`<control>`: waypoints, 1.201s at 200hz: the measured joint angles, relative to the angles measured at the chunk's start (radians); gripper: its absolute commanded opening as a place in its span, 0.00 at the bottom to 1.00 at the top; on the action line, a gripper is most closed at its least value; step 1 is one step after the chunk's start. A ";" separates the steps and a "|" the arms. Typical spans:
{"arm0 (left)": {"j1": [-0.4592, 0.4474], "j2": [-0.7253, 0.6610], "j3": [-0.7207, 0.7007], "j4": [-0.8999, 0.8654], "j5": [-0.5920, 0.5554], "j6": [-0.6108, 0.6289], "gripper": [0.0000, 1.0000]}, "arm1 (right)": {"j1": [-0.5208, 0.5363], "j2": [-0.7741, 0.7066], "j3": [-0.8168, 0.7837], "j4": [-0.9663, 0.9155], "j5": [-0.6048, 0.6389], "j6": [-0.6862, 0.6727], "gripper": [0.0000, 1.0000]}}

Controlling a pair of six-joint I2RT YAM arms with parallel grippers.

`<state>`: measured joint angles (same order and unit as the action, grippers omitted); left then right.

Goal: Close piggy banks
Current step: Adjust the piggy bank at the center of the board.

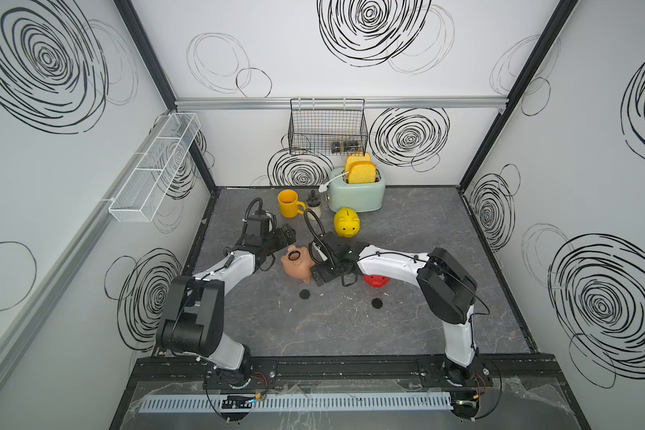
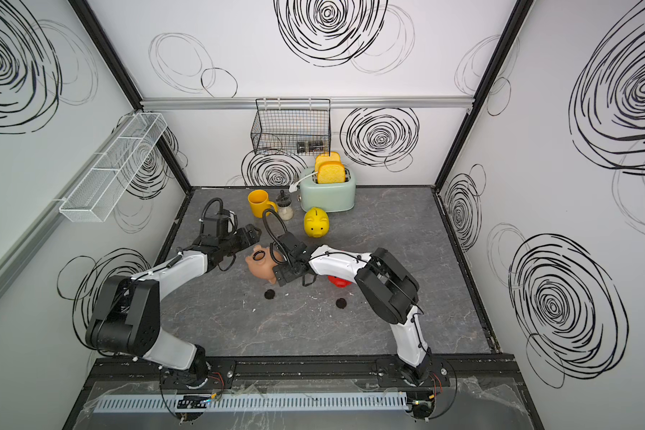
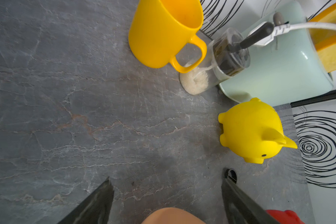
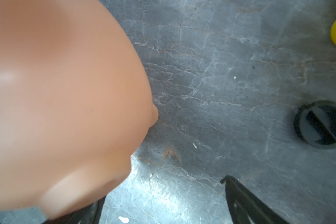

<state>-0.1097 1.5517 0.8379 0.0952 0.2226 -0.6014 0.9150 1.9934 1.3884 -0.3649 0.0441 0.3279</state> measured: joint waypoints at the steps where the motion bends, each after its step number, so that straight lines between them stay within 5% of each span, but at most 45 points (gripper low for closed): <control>1: 0.000 0.002 0.000 0.002 0.001 0.000 0.89 | 0.000 0.000 0.000 0.000 0.000 0.000 0.97; 240: 0.000 -0.080 -0.157 0.088 0.125 -0.060 0.87 | -0.015 -0.019 -0.008 -0.012 0.009 0.012 0.96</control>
<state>-0.1097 1.4712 0.6807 0.1833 0.3477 -0.6613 0.9001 1.9743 1.3808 -0.3767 0.0532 0.3401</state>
